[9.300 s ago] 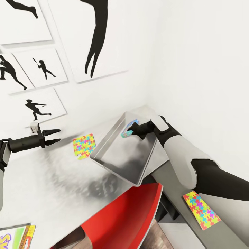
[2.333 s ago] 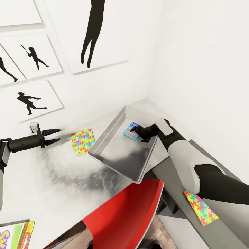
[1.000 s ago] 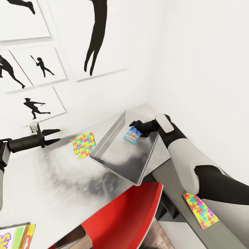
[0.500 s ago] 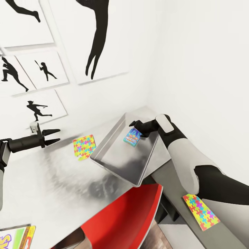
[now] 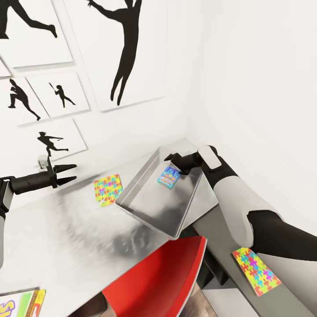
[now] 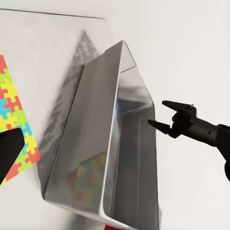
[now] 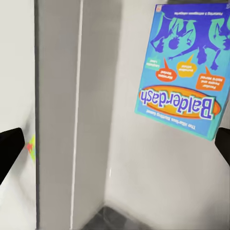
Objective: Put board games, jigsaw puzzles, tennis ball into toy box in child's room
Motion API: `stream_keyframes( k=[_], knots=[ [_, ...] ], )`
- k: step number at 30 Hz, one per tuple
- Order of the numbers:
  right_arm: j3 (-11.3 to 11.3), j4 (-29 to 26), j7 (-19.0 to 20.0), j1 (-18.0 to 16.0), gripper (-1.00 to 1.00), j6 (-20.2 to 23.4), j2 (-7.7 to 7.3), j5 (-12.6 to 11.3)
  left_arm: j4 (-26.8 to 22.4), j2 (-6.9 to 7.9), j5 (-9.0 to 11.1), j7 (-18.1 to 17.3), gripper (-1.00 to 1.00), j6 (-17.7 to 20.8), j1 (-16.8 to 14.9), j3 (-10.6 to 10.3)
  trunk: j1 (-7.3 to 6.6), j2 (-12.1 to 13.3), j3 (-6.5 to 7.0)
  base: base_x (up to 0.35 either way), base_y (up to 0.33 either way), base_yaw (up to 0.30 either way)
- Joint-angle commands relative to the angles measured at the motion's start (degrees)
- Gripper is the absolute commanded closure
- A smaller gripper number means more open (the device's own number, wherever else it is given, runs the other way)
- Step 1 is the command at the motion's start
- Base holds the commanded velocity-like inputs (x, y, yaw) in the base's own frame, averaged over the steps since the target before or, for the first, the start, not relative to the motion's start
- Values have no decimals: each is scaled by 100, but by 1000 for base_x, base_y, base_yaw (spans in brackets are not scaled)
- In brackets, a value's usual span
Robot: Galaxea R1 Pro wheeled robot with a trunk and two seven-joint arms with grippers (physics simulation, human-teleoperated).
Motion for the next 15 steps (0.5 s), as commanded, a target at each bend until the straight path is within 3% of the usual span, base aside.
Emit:
stream_keyframes(
  k=[1, 15],
  knots=[
    [-3, -6, -58, -5, -100, 7, 1, -55, -2, -3, -61, -47, -100, 60, -7, 22, 4, -10, 0, 0, 0, 0],
    [-3, -4, -55, -4, -100, 15, 1, -55, -2, -3, -61, -45, -100, 60, -7, 22, 4, -10, 133, 0, 0, 0]
  ],
)
